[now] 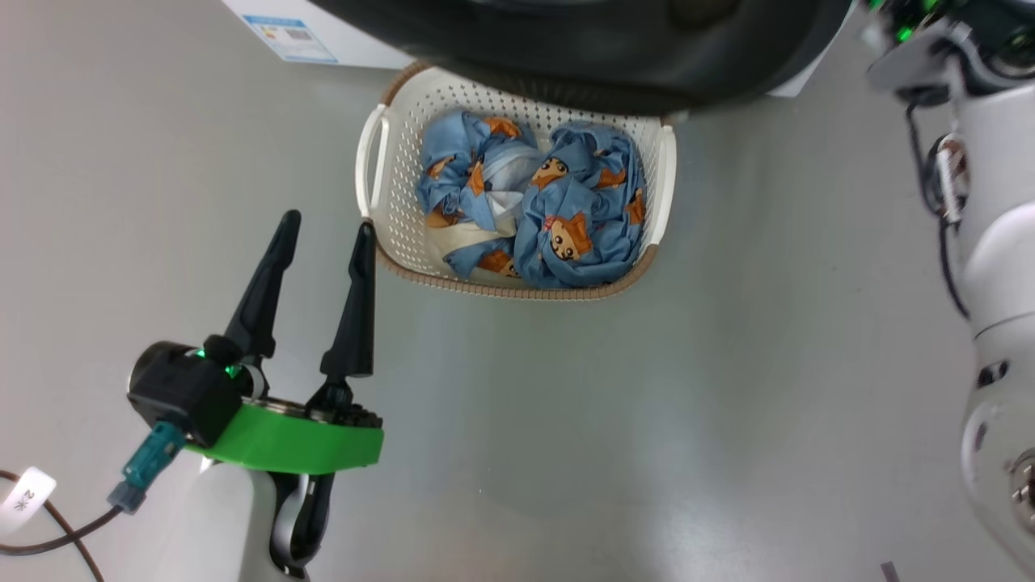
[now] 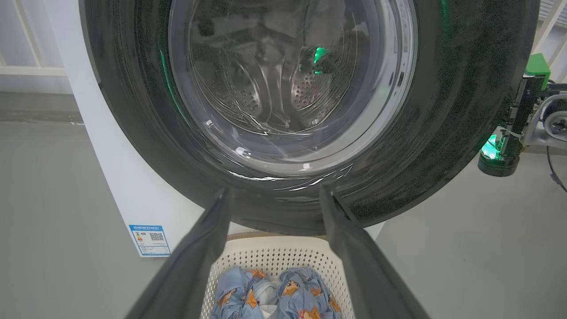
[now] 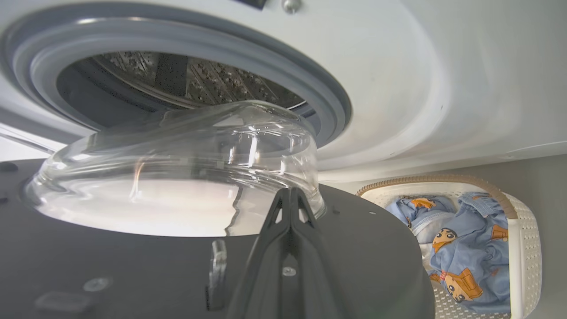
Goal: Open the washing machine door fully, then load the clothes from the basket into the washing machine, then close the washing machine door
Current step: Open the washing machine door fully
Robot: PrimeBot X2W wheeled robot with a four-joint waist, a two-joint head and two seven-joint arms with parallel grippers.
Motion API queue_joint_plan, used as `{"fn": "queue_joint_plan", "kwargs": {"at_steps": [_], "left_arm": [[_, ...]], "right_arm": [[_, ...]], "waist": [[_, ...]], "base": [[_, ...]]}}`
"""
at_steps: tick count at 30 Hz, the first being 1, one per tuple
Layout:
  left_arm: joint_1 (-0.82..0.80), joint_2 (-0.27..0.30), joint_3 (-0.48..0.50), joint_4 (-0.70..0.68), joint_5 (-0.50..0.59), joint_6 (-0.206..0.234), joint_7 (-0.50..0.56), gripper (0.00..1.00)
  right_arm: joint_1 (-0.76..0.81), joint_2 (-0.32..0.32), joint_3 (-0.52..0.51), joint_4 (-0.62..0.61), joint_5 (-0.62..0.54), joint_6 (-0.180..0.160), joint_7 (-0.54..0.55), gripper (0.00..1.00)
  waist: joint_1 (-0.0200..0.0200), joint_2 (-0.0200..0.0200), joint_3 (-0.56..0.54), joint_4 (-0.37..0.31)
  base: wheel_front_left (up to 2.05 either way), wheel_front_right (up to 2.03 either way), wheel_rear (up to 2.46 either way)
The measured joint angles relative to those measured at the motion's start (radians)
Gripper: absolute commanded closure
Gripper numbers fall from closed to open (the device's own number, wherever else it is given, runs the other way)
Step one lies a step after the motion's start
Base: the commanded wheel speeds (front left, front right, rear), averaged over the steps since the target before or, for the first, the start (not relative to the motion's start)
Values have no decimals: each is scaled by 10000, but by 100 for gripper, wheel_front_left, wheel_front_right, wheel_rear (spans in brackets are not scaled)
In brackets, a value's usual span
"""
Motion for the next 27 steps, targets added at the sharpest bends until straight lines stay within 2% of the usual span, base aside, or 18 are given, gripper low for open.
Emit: {"fn": "queue_joint_plan", "kwargs": {"at_steps": [7, 15, 22, 27], "left_arm": [[89, 2, 98, -36, 100, 0, 0, 0], [446, 4, 153, -48, 188, 0, 0, 0], [494, 6, 198, -59, 188, 0, 0, 0], [708, 8, 201, -38, 188, 0, 0, 0]], "right_arm": [[1285, 454, 546, -1158, 583, 0, 1682, 100], [2680, 533, 984, -2297, 936, 0, 2836, 100], [3862, 646, 1494, -3164, 1371, 0, 3444, 100], [4714, 625, 2456, -3691, 2247, 0, 3492, 100]], "waist": [[0, 0, -411, -119], [0, 0, -963, -187], [0, 0, -1377, -125], [0, 0, -1666, -55]], "base": [[0, 0, 0], [0, 0, 0], [0, 0, 0], [0, 0, 0]]}}
